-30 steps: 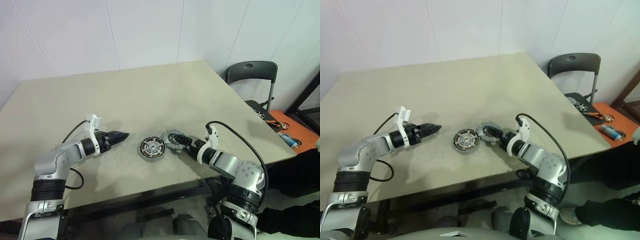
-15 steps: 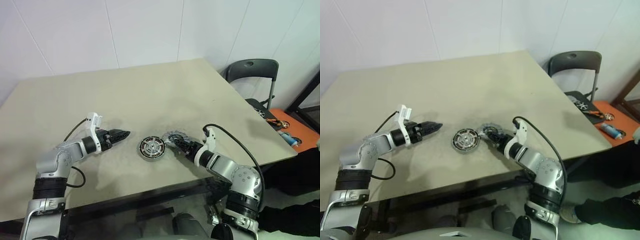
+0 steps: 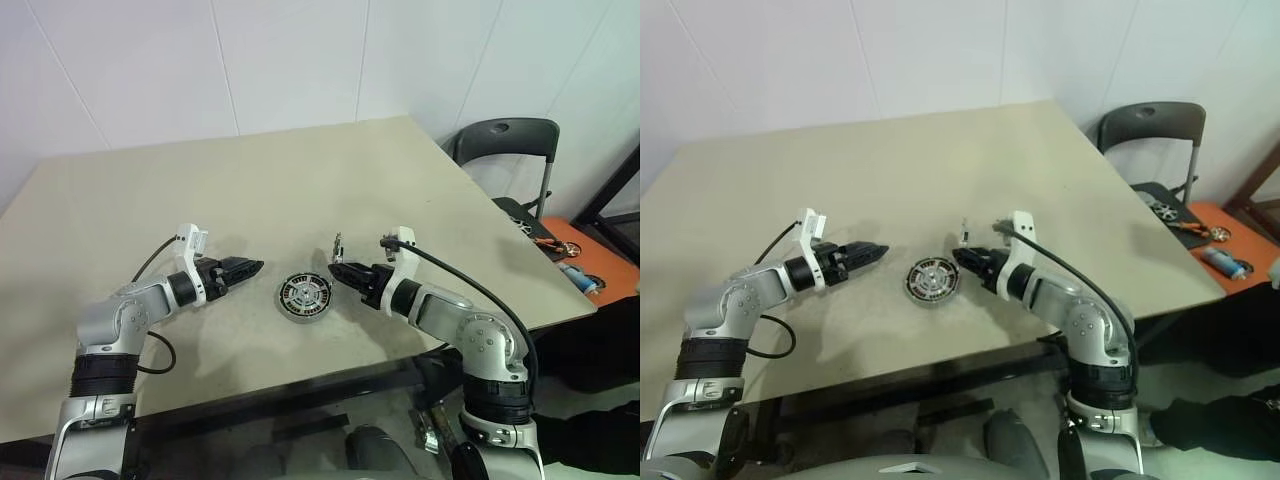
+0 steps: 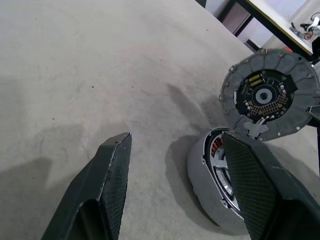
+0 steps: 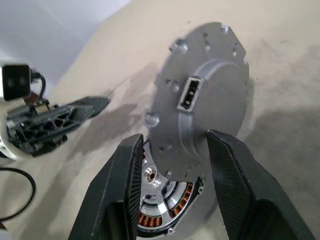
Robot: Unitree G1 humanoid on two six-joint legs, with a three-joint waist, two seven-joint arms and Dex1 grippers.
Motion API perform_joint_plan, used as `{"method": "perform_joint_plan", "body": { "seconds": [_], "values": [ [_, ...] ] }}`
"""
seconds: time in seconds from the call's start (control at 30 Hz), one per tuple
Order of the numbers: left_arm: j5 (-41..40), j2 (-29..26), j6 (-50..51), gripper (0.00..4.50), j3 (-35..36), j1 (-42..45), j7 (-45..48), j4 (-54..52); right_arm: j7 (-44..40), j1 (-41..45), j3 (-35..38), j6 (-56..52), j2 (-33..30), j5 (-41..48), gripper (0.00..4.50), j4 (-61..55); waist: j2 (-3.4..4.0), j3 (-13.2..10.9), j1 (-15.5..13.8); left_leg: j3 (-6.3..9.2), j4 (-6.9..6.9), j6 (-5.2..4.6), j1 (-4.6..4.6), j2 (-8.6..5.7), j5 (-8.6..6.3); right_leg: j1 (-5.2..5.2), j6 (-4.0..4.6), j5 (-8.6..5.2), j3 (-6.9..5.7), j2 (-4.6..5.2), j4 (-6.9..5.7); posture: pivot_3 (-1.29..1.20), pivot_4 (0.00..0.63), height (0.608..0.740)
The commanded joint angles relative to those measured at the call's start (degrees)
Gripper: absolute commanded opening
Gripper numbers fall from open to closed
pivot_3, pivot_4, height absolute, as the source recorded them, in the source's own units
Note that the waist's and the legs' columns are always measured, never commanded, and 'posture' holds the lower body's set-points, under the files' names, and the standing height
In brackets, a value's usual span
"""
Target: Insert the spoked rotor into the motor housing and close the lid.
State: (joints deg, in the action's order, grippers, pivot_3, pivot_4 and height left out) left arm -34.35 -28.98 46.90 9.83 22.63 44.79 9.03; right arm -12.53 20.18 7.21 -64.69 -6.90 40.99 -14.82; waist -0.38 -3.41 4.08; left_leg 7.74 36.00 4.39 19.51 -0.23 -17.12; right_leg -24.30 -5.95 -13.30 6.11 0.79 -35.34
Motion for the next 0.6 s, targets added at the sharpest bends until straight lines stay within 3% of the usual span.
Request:
{"method": "perform_joint_plan", "body": {
  "seconds": [0.03, 0.33, 0.6],
  "values": [
    [-0.2, -0.3, -0.5, 3.06, 0.7, 0.7, -0.2, -1.0, -0.4, -0.3, 0.0, 2.6, -1.1, -1.6, 2.07, 1.2, -0.01, 0.0, -0.1, 0.00, 0.02, 0.00, 0.02, 0.00, 0.00, 0.00, 0.00, 0.00, 0.00, 0.00, 0.01, 0.00, 0.000, 0.740],
    [-0.3, -0.4, -0.4, 3.06, 0.8, 0.4, -0.5, -1.3, 0.5, -0.7, 1.0, 6.0, -1.1, -4.7, 2.07, 6.1, -0.01, 0.0, 0.0, 0.00, 0.04, 0.00, -0.01, 0.00, 0.00, 0.00, 0.05, 0.03, 0.01, -0.01, -0.08, 0.00, 0.000, 0.740],
    [-0.1, -0.6, -0.4, 3.06, 0.7, 1.0, -0.3, -0.8, -1.5, -2.4, -4.1, 12.8, -2.4, -10.9, 2.07, 6.6, -0.01, 0.0, -0.1, -0.01, 0.07, 0.00, -0.01, -0.01, 0.00, 0.01, 0.05, 0.03, 0.01, -0.01, -0.08, 0.00, 0.000, 0.740]
  ]
}}
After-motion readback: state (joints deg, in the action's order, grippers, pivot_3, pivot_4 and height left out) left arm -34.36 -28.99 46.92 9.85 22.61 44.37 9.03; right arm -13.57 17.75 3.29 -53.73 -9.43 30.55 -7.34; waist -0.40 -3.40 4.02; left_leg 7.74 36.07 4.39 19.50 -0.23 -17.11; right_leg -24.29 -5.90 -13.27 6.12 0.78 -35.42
